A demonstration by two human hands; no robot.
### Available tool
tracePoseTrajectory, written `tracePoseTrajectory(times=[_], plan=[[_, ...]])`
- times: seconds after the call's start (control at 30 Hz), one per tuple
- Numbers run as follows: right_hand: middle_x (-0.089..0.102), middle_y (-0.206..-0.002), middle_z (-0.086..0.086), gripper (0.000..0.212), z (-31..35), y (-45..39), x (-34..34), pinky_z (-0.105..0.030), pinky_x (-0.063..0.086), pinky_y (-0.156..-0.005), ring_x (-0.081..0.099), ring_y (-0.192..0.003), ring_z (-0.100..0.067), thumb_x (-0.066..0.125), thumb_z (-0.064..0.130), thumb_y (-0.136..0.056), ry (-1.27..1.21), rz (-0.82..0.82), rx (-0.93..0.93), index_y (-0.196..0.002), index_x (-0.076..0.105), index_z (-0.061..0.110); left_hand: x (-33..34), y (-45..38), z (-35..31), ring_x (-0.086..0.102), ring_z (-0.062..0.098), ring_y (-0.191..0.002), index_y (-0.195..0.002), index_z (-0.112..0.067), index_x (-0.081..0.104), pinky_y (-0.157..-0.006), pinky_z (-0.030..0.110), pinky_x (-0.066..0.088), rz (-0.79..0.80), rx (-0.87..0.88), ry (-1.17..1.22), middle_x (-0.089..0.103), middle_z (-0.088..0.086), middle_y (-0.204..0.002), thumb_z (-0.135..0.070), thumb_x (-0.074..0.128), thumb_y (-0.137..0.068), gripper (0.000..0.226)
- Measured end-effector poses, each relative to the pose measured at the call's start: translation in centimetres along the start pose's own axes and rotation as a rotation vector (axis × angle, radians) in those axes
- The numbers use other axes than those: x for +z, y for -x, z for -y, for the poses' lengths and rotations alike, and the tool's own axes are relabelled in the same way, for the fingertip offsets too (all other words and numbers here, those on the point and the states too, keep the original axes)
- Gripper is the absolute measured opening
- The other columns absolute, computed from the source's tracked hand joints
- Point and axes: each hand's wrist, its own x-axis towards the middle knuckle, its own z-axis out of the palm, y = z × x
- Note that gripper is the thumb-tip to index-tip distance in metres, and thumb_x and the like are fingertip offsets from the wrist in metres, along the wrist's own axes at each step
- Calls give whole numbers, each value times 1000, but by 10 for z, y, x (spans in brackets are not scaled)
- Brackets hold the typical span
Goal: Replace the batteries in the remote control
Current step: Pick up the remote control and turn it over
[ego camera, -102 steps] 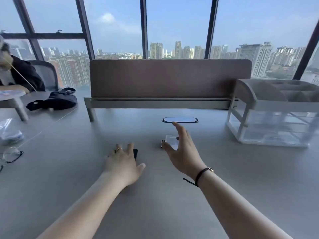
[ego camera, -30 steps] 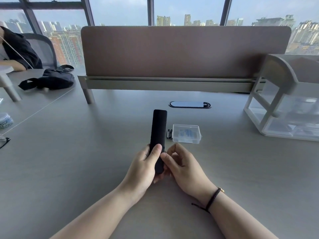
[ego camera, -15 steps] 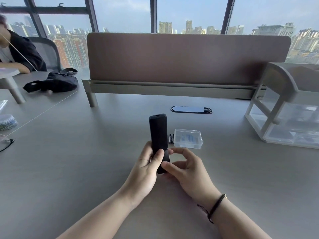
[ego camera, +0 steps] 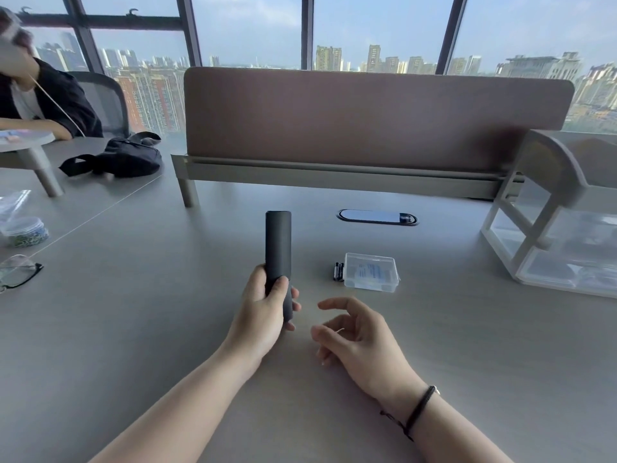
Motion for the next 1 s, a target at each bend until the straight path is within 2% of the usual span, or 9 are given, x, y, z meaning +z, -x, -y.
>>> tracePoseTrajectory(times=[0.1,0.23,0.33,0.4,0.47,0.57,0.63,0.87,1.0], plan=[[70,-71,-21,21,0,1,0,-49,57,-63,63,-56,-25,71,11,-86,23,22,-9,-103,64,20,-8,-4,1,58,19,-62,-93,-24,50,-59,37,45,-39,88,-176,60,7,-80,-16,44,-99,12],[70,-71,-20,18,-2,1,-1,-49,56,-63,62,-56,-25,72,19,-84,51,41,-25,-101,65,23,-20,-3,3,58,28,-71,-93,-32,47,-62,40,44,-34,187,-594,58,1,-76,-25,41,-92,9],[71,-70,-19,18,-2,1,-2,-49,56,-64,61,-55,-23,72,22,-83,58,51,-37,-100,66,23,-20,-2,1,55,29,-79,-87,-32,52,-66,39,44,-45,221,-743,56,-1,-79,-21,42,-89,15],[71,-68,-17,17,-3,1,-2,-50,56,-63,61,-55,-23,72,20,-84,55,51,-38,-99,66,22,-19,-3,2,53,27,-84,-76,-34,50,-67,36,42,-24,205,-756,54,-5,-77,-19,43,-88,20],[72,-68,-17,16,-3,1,-2,-51,56,-63,61,-55,-25,72,22,-83,58,52,-40,-98,66,23,-20,-3,3,52,26,-93,-77,-32,55,-75,37,44,5,192,-751,56,-5,-81,-18,43,-87,21],[70,-69,-20,15,-3,1,-3,-52,55,-62,61,-55,-25,72,21,-83,58,55,-40,-97,67,21,-20,-3,3,46,23,-114,-111,-24,63,-96,38,40,15,146,-771,57,0,-109,-20,46,-89,28],[70,-69,-21,14,-3,1,-3,-51,56,-62,61,-55,-25,72,18,-85,59,52,-41,-98,67,19,-19,-3,2,40,23,-118,-118,-22,57,-100,37,35,0,138,-816,50,1,-118,-19,48,-91,29],[69,-69,-23,7,-2,1,-3,-48,55,-59,60,-53,-26,70,11,-87,51,14,-40,-93,69,15,-19,-4,4,40,25,-112,-114,-20,56,-97,33,32,-65,227,-860,47,-1,-117,-20,55,-91,23],[68,-62,-11,6,-3,1,-3,-42,51,-55,59,-52,-26,70,11,-87,13,5,-22,-91,69,16,-18,-3,-5,54,24,-99,-107,-17,59,-82,34,43,-197,307,-614,54,-6,-96,-22,54,-95,14]])
